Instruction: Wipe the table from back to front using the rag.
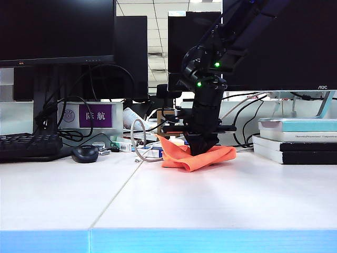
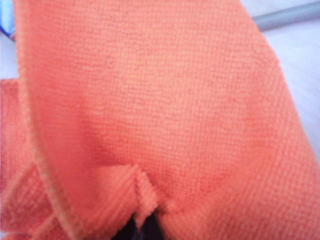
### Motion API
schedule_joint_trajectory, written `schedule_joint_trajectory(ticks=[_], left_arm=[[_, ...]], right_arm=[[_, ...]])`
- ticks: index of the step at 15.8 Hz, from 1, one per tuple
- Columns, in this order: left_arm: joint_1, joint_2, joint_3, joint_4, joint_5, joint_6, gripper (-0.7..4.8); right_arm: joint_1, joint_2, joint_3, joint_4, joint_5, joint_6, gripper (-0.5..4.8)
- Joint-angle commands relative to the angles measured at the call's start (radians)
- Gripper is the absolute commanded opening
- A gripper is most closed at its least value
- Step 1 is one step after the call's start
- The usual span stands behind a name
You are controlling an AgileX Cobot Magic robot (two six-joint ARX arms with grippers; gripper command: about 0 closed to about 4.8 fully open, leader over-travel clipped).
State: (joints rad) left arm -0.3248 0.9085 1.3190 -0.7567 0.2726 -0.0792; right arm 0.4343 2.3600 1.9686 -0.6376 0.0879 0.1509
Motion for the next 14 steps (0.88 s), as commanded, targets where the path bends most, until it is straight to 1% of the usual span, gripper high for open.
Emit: schedule_joint_trajectory(ticks=[1,2,4,9,11,14], left_arm=[[0.0,-0.002,0.004,0.009,0.005,0.001,-0.03],[0.0,-0.002,0.004,0.008,0.005,0.0,-0.03],[0.0,-0.002,0.004,0.008,0.005,0.001,-0.03],[0.0,0.0,0.004,0.009,0.005,0.001,-0.03],[0.0,0.0,0.004,0.009,0.005,0.001,-0.03],[0.0,0.0,0.004,0.008,0.005,0.001,-0.03]], right_arm=[[-0.006,0.112,0.154,-0.132,0.026,-0.025,-0.06],[-0.009,0.18,0.259,-0.185,0.024,-0.024,-0.06],[-0.011,0.207,0.304,-0.206,0.024,-0.024,-0.05],[-0.012,0.209,0.313,-0.212,0.026,-0.025,-0.05],[-0.015,0.209,0.346,-0.222,0.026,-0.025,-0.05],[-0.039,0.21,0.363,-0.227,0.022,-0.025,-0.06]])
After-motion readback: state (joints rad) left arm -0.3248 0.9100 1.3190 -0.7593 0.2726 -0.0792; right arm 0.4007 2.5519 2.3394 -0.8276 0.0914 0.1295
